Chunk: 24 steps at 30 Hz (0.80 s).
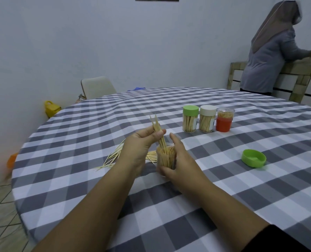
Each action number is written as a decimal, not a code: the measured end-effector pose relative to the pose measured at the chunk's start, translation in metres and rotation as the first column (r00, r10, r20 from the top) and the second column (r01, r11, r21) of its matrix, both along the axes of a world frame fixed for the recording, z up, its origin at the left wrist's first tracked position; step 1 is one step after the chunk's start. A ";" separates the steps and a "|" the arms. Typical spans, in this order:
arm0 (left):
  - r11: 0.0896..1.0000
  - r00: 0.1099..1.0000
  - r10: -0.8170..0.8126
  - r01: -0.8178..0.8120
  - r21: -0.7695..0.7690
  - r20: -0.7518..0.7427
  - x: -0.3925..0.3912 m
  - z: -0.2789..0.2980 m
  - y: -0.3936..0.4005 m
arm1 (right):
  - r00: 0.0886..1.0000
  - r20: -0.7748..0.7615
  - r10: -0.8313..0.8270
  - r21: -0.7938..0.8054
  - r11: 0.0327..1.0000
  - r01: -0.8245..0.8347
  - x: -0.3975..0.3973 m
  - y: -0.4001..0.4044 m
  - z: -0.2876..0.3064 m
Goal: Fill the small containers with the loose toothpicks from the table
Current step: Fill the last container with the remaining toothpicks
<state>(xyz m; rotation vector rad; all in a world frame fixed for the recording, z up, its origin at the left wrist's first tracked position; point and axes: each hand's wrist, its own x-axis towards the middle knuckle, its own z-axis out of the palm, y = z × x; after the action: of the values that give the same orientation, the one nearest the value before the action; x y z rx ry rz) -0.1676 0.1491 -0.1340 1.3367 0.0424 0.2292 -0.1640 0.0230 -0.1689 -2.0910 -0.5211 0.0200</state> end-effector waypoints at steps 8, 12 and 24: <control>0.989 0.995 -0.065 0.074 0.129 -0.069 0.000 -0.003 0.000 | 1.000 0.004 -0.007 -0.003 1.000 0.007 0.000 -0.003 0.000; 0.986 0.993 -0.078 0.090 0.139 -0.094 -0.002 -0.002 -0.003 | 1.000 0.003 -0.008 0.000 1.000 0.008 0.000 -0.004 0.001; 0.837 0.995 -0.064 0.015 0.546 0.071 0.005 -0.013 -0.004 | 0.999 -0.017 -0.035 -0.038 0.999 0.034 -0.001 -0.003 0.007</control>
<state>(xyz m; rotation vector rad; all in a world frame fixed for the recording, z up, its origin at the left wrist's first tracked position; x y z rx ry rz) -0.1626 0.1447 -0.1471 1.8974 -0.1349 0.2761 -0.1648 0.0199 -0.1623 -2.1346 -0.4773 0.0288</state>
